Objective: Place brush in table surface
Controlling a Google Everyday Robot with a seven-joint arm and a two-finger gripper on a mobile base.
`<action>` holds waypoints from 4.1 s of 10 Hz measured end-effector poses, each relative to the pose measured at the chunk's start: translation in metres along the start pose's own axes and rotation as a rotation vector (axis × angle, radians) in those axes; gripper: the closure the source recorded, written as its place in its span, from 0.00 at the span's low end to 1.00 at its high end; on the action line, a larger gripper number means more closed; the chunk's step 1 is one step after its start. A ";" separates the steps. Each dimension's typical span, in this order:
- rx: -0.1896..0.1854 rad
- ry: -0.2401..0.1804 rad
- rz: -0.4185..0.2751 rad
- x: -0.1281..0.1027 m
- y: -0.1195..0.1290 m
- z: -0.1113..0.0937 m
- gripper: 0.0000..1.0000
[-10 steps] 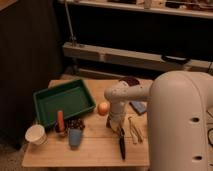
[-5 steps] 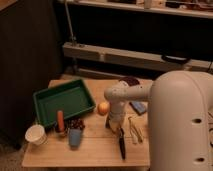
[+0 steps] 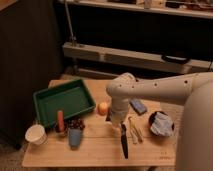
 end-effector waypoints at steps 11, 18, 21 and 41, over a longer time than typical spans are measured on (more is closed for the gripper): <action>0.019 -0.202 -0.057 0.039 0.019 -0.108 1.00; -0.083 -0.175 -0.013 -0.012 0.022 -0.055 1.00; -0.144 -0.146 -0.002 -0.042 0.025 -0.012 1.00; -0.198 -0.155 -0.019 -0.059 0.084 0.096 0.22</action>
